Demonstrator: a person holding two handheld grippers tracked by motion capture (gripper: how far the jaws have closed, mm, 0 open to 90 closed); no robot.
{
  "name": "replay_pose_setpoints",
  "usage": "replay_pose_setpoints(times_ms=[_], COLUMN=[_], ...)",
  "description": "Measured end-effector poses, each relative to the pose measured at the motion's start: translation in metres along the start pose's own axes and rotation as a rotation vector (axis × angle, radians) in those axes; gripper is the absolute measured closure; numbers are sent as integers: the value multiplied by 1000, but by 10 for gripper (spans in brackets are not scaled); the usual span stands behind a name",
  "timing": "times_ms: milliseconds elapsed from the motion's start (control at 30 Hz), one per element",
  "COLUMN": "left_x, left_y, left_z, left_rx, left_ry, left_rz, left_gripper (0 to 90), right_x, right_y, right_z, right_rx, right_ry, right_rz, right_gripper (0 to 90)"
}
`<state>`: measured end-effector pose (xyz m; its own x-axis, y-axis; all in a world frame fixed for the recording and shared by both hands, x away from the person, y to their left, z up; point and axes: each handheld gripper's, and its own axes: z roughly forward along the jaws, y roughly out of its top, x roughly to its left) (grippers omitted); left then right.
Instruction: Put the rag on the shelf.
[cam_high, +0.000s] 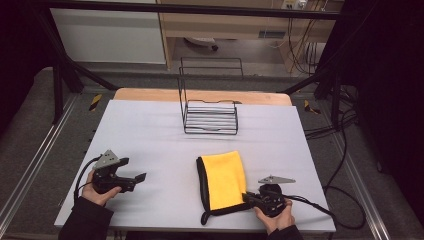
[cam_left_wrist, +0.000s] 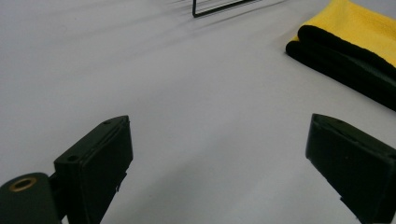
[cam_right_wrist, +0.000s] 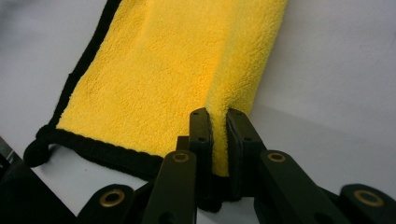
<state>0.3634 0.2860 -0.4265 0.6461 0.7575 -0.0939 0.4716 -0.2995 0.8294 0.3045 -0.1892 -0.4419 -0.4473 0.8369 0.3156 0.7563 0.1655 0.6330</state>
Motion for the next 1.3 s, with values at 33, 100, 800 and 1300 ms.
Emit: replay_pose_setpoints(times_ms=[33, 100, 800, 1300], left_x=[0, -2, -31, -68], left_y=[0, 1, 31, 68], left_z=[1, 2, 25, 78], left_rx=[5, 9, 37, 74], left_ry=[3, 11, 15, -12], left_rz=[1, 0, 14, 20], left_gripper=[71, 71, 52, 78], right_x=[0, -1, -49, -55], right_y=[-1, -1, 57, 58], right_z=[0, 0, -3, -1], right_rx=[-4, -7, -249, -230], right_ry=[2, 4, 57, 39], right_rz=[0, -7, -194, -221], right_gripper=[812, 783, 102, 34])
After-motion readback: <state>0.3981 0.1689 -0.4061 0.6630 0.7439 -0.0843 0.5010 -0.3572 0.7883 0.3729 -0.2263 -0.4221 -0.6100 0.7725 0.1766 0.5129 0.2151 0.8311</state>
